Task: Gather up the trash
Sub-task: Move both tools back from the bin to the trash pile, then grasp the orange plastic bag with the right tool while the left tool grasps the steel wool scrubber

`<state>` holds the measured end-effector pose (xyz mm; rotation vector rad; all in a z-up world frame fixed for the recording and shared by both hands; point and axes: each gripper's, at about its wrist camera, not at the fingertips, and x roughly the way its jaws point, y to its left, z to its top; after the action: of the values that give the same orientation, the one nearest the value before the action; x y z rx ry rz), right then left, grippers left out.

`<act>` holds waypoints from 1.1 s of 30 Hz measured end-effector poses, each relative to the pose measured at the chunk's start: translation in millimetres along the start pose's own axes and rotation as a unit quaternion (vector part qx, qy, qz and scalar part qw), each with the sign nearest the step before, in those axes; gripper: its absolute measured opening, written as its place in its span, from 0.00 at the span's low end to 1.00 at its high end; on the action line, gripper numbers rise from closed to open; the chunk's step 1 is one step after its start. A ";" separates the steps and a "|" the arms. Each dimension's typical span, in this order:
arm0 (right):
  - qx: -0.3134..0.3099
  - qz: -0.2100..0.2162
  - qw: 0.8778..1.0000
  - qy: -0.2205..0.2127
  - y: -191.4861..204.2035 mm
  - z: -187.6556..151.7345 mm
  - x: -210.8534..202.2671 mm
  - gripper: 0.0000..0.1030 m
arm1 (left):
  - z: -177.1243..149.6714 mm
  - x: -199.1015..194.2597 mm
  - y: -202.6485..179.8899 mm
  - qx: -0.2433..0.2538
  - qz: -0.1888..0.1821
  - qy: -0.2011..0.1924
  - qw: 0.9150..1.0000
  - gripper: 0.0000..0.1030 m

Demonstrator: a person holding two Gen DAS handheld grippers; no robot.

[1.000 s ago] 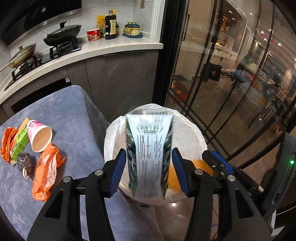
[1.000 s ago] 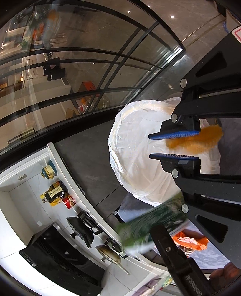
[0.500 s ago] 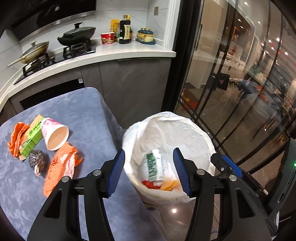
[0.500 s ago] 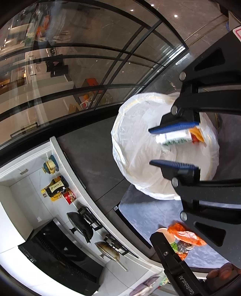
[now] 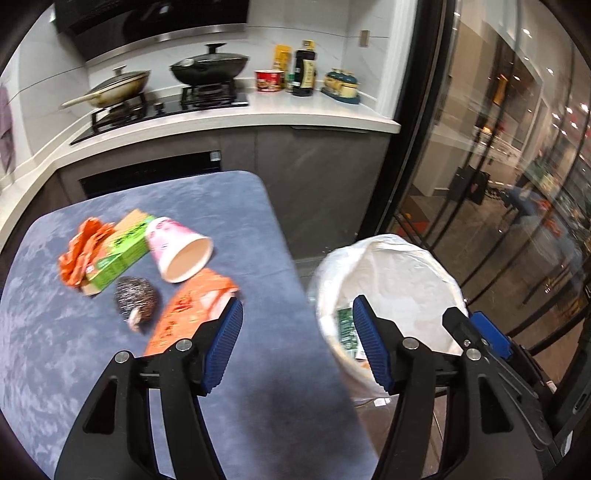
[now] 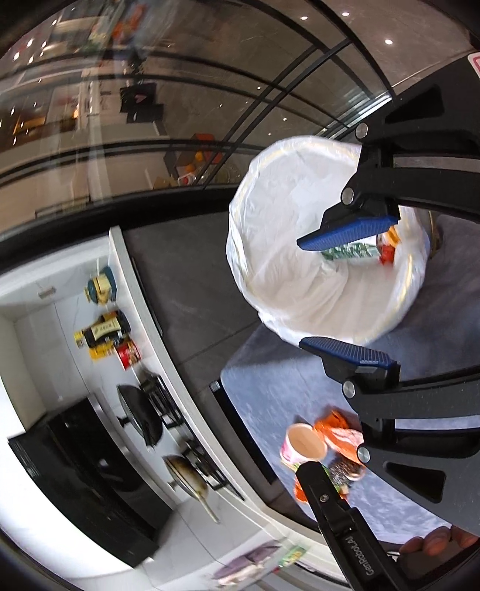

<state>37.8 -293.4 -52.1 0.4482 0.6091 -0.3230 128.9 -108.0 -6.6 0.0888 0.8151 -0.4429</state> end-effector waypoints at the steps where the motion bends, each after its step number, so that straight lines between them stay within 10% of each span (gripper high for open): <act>1: -0.004 0.002 1.000 0.000 5.9 -1.6 0.0 0.50 | -1.1 -1.7 8.2 -0.005 0.006 -0.001 1.000 0.59; 33: -0.115 0.033 0.989 0.082 189.4 -58.2 56.1 0.81 | -42.5 -5.1 218.8 -0.120 0.154 0.026 0.980 0.89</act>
<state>132.6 -111.5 -70.8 0.2734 0.7813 -0.1503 187.6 102.2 -52.1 0.0005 0.8830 -0.0486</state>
